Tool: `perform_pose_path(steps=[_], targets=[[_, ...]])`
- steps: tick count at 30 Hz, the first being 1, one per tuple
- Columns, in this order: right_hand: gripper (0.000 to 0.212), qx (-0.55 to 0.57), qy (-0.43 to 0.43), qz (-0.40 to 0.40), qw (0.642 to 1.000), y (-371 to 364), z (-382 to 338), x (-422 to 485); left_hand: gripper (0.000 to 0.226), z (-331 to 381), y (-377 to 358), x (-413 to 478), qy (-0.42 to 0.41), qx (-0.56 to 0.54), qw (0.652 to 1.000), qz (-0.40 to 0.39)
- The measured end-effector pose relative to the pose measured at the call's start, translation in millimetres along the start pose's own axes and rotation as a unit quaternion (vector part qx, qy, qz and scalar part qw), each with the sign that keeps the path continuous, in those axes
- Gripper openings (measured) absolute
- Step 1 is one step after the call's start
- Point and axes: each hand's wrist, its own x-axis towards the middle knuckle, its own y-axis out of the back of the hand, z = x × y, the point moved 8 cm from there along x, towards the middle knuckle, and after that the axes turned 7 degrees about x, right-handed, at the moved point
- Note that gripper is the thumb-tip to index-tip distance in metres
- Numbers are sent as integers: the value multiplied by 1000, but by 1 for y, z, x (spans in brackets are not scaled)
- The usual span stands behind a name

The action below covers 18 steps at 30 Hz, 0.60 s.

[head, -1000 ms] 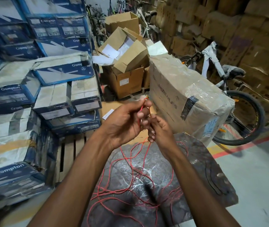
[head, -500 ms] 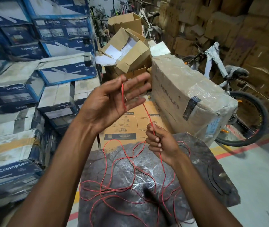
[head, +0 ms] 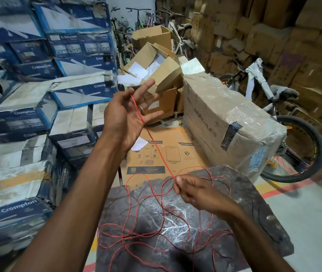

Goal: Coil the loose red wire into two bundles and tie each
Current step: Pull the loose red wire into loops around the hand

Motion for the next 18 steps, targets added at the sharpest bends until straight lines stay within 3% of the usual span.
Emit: perform_pose_path(steps=[5, 7, 10, 13, 16, 18], targets=[[34, -232, 14, -15, 972, -5, -32, -36, 35, -13, 17, 3, -4, 156, 987, 32], [28, -290, -3, -32, 957, -4, -47, -50, 43, -23, 19, 1, 6, 227, 974, 4], [23, -401, 82, -38, 911, -4, -86, -65, 52, -42, 14, -9, 23, 359, 930, -72], [24, -353, 169, 4, 920, 12, -123, -64, 55, -61, 9, -25, 57, 424, 894, -135], [27, -296, 245, 75, 920, 44, -146, -50, 52, -75, 0, -48, 111, 410, 885, -192], [17, -251, 279, 121, 919, 63, -152, -39, 51, -80, -7, -64, 145, 381, 884, -228]])
